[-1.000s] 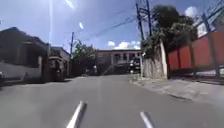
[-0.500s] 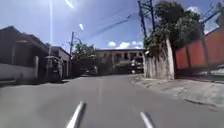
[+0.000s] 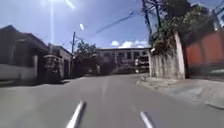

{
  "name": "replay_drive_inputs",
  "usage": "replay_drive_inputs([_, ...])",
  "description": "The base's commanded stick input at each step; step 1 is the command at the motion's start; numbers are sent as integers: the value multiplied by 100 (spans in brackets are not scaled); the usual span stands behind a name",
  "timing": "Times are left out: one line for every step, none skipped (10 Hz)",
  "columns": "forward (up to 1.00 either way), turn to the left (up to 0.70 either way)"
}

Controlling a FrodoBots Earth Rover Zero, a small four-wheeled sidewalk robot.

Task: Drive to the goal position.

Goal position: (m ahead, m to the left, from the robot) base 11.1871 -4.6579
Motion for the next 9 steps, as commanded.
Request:
replay_drive_inputs([100,-40])
replay_drive_inputs([100,-40])
replay_drive_inputs([100,-40])
replay_drive_inputs([100,-40])
replay_drive_inputs([100,5])
replay_drive_inputs([100,1])
replay_drive_inputs([100,0])
replay_drive_inputs([100,4])
replay_drive_inputs([100,7])
